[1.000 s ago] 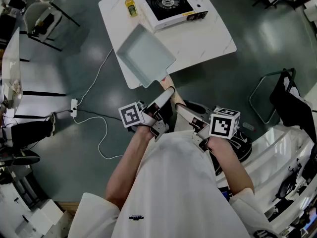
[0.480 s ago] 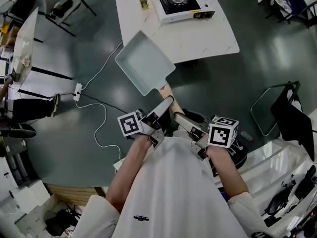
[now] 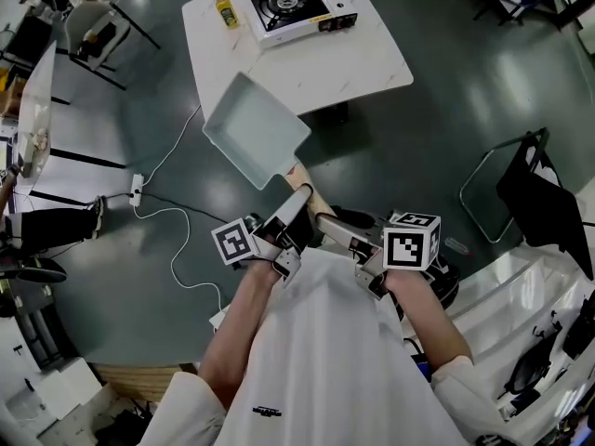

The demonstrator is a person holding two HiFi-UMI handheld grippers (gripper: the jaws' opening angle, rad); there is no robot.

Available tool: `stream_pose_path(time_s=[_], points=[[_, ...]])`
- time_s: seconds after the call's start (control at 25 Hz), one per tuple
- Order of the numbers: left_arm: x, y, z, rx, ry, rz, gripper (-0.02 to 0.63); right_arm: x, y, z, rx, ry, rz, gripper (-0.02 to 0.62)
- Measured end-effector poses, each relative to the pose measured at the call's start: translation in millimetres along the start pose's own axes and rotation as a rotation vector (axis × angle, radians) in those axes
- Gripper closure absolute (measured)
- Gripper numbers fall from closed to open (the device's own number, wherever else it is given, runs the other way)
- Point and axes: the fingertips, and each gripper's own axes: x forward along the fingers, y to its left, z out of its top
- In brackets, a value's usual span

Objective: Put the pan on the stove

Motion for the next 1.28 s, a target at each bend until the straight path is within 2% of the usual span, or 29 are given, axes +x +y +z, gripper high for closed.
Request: stream_pose_path(time_s=[0.2, 0.44, 0.68, 0.92, 1.28], points=[[18.8, 6.3, -1.0, 0.000, 0.009, 0.011, 0.484, -8.8, -11.9, 11.5, 0.012, 0.003, 0.009, 0.466], [47.6, 17.4, 32.0, -0.005, 0.017, 0.020, 0.485, 5.5, -30.4, 50.5, 0.023, -0.001, 0.011, 0.466], [88.4, 34.4, 86.9, -0.013, 0.025, 0.035, 0.485, 32.4, -57.5, 109.8, 0.022, 0.042, 0.032, 0.463], [141.1, 40.9, 165.0, -0.021, 0.020, 0.047, 0.485, 69.8, -79.0, 195.3, 0.028, 0.057, 0.038, 0.463], [216.6, 51.1, 245.5, -0.002, 0.038, 0.073, 0.485, 98.3, -109.5, 298.4, 0.069, 0.010, 0.054, 0.463]])
